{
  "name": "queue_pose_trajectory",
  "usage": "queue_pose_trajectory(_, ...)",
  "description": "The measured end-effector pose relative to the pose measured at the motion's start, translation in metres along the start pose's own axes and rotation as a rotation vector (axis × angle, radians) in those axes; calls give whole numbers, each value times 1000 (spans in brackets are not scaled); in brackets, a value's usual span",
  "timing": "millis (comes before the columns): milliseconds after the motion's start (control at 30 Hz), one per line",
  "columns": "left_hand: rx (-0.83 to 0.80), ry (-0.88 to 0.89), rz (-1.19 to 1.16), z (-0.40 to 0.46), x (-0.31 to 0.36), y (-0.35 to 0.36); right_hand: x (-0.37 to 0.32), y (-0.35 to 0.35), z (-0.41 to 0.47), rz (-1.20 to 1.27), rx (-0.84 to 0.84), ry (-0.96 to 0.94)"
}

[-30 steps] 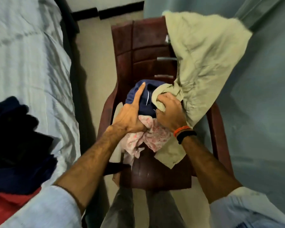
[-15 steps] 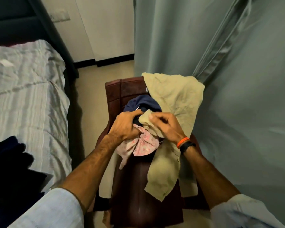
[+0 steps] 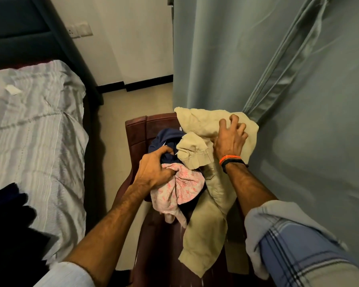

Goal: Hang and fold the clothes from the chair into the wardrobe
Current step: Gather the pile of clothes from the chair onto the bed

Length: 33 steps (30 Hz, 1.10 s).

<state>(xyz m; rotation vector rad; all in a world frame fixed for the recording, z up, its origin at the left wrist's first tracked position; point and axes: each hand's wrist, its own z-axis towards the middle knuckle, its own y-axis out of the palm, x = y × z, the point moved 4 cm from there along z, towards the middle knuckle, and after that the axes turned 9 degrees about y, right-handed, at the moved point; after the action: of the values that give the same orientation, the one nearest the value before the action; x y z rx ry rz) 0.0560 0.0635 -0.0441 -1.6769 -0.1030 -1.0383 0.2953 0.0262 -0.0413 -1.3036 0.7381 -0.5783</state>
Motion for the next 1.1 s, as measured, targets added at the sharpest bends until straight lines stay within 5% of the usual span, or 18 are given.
queue_pose_trajectory(433, 116, -64, -141, -5, 29, -7, 32, -52, -20, 918, 159, 143)
queue_pose_trajectory(733, 274, -35, -343, -33, 56, -56, -12, -127, -99, 1210, 383, -129)
queue_pose_trajectory(1100, 538, 19, -423, -78, 54, -169, -100, -190, -134, 1390, 216, -271)
